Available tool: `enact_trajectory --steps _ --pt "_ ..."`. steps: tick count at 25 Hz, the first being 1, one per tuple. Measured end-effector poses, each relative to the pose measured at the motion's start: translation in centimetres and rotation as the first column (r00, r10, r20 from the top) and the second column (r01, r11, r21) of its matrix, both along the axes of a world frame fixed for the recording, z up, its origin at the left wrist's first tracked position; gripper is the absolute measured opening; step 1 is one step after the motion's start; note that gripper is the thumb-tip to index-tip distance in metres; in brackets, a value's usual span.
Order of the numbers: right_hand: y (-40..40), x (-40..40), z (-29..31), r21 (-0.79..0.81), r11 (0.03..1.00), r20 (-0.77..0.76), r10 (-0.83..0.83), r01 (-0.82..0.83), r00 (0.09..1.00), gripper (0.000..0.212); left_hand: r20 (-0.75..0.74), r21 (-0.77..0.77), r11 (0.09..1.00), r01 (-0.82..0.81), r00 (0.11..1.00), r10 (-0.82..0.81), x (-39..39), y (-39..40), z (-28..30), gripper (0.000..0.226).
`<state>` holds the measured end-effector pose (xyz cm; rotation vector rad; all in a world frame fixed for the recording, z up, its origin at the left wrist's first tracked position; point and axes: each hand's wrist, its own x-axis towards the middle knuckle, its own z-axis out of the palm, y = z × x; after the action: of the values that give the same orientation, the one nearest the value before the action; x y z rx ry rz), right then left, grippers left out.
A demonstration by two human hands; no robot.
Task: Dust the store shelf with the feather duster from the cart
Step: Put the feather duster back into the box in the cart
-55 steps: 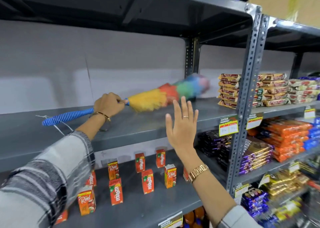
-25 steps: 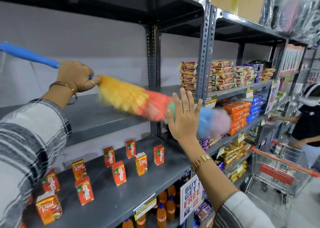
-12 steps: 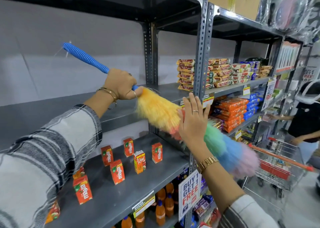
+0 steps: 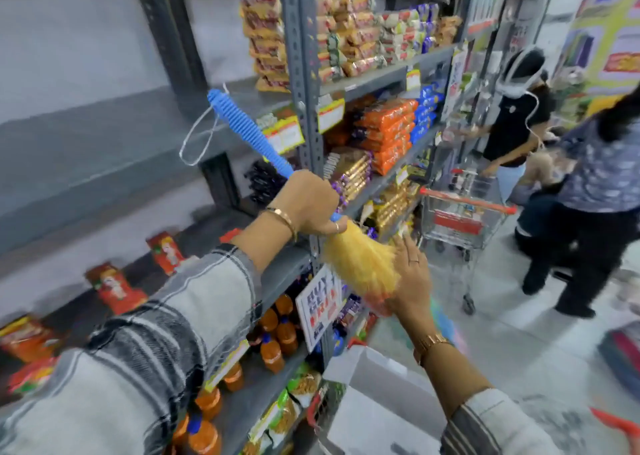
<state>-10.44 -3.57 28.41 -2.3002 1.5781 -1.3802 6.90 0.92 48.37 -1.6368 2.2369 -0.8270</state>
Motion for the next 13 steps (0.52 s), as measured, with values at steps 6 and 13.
enact_trajectory --steps 6,13 --pt "1.5 -6.0 -13.5 0.282 0.947 -0.126 -0.125 0.156 0.984 0.049 -0.130 0.298 0.954 0.031 0.991 0.008 -4.1 -3.6 -16.2 0.058" --pt "3.4 -9.6 -26.7 0.451 0.859 -0.265 -0.132 0.243 0.955 0.050 -0.176 0.485 0.874 -0.023 0.977 0.123 -6.3 -4.4 -35.3 0.055"
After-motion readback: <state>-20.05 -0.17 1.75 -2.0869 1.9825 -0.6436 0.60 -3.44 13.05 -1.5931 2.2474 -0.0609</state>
